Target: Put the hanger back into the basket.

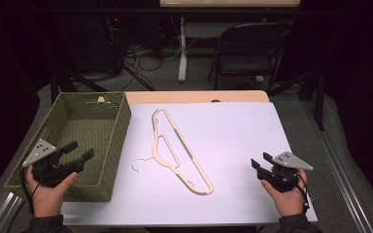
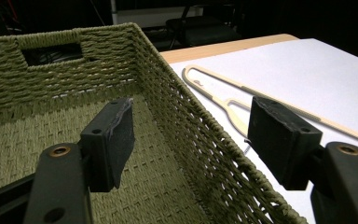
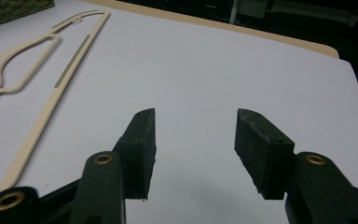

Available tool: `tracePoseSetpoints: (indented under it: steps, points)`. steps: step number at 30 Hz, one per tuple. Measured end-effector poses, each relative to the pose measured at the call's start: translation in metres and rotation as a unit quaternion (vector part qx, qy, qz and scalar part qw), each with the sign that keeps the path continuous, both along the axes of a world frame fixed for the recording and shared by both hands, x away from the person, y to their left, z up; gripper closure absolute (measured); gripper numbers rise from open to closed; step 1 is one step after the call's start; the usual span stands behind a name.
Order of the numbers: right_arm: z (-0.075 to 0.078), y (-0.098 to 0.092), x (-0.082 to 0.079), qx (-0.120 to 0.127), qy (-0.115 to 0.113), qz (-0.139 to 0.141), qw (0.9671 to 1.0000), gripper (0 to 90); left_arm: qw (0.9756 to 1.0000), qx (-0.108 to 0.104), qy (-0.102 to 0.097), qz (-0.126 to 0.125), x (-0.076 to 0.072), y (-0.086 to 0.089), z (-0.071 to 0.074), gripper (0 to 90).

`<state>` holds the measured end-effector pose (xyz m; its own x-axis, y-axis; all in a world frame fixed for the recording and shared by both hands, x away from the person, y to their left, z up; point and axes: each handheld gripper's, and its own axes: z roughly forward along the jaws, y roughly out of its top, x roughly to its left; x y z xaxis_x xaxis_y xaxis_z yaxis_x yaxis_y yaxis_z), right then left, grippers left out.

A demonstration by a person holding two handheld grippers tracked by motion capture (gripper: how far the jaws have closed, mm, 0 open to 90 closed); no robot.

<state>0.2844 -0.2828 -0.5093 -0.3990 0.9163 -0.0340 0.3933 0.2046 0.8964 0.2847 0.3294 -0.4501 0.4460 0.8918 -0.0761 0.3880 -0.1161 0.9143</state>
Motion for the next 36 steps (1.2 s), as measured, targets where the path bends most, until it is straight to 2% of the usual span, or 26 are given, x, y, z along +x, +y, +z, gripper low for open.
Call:
tracePoseSetpoints:
  steps: [4,7,8,10,12,14,15,16,17,18,20,22,24,25,29,30,33,34,35,36]
  points:
    - [-0.003,0.004,0.002,-0.016,0.015,0.011,0.9997,52.1,1.0000,-0.005,0.000,0.005,-0.001,0.001,0.000,31.6]
    - [-0.004,0.009,0.002,-0.024,0.017,0.013,0.9995,52.8,0.9999,-0.008,0.001,0.012,-0.002,0.003,0.000,31.4]
    - [-0.003,0.013,0.002,-0.036,0.029,0.013,0.9989,53.0,0.9999,-0.009,0.000,0.008,-0.002,0.002,0.001,31.3]
    - [-0.001,0.017,0.002,-0.055,0.022,0.010,0.9982,53.0,1.0000,-0.005,0.007,0.000,-0.002,0.001,0.001,30.8]
    - [0.002,0.021,0.004,-0.072,0.029,0.011,0.9969,52.4,1.0000,-0.002,0.006,0.000,-0.002,0.000,0.001,30.5]
    - [0.005,0.026,0.005,-0.078,0.023,0.016,0.9966,51.1,1.0000,-0.002,0.006,-0.002,-0.002,-0.001,0.001,30.5]
    - [0.005,0.026,0.005,-0.078,0.023,0.016,0.9966,51.1,1.0000,0.000,0.005,-0.003,-0.002,-0.002,0.001,30.5]
    - [0.011,0.029,0.006,-0.078,0.037,0.030,0.9958,49.8,1.0000,0.000,0.004,-0.002,-0.003,-0.003,0.002,30.5]
    - [0.011,0.029,0.006,-0.078,0.037,0.030,0.9958,49.8,1.0000,-0.001,0.003,-0.003,-0.003,-0.003,0.002,30.5]
    - [0.016,0.032,0.010,-0.063,0.039,0.045,0.9963,48.7,1.0000,-0.001,0.001,-0.006,-0.003,-0.004,0.003,30.9]
    - [0.022,0.035,0.016,-0.048,0.065,0.057,0.9951,48.2,1.0000,-0.001,0.001,-0.006,-0.003,-0.004,0.003,33.0]
    - [0.026,0.036,0.019,-0.050,0.072,0.061,0.9942,48.3,0.9999,-0.011,0.004,-0.010,-0.003,-0.005,0.004,33.0]
    - [0.036,0.041,0.028,-0.045,0.087,0.068,0.9929,48.3,0.9999,-0.010,0.005,-0.011,-0.003,-0.006,0.004,33.0]
    - [0.040,0.043,0.032,-0.038,0.090,0.073,0.9926,48.2,0.9999,-0.007,0.005,-0.012,-0.004,-0.007,0.005,32.9]
    - [0.051,0.049,0.040,-0.041,0.082,0.071,0.9932,46.5,0.9999,-0.001,0.010,-0.013,-0.004,-0.009,0.005,31.8]
    - [0.059,0.053,0.048,-0.043,0.086,0.077,0.9924,44.5,0.9998,-0.002,0.013,-0.016,-0.003,-0.010,0.005,31.6]
    - [0.066,0.058,0.055,-0.053,0.088,0.078,0.9917,44.3,0.9998,0.002,0.017,-0.014,-0.003,-0.011,0.005,31.6]
    - [0.074,0.063,0.062,-0.060,0.090,0.085,0.9905,44.9,0.9996,0.001,0.020,-0.018,-0.002,-0.012,0.004,31.6]
    - [0.074,0.063,0.062,-0.060,0.090,0.085,0.9905,44.9,0.9996,0.001,0.020,-0.018,-0.002,-0.012,0.004,31.6]
    - [0.081,0.068,0.069,-0.059,0.097,0.089,0.9896,45.1,0.9996,0.003,0.021,-0.018,-0.002,-0.012,0.004,31.6]
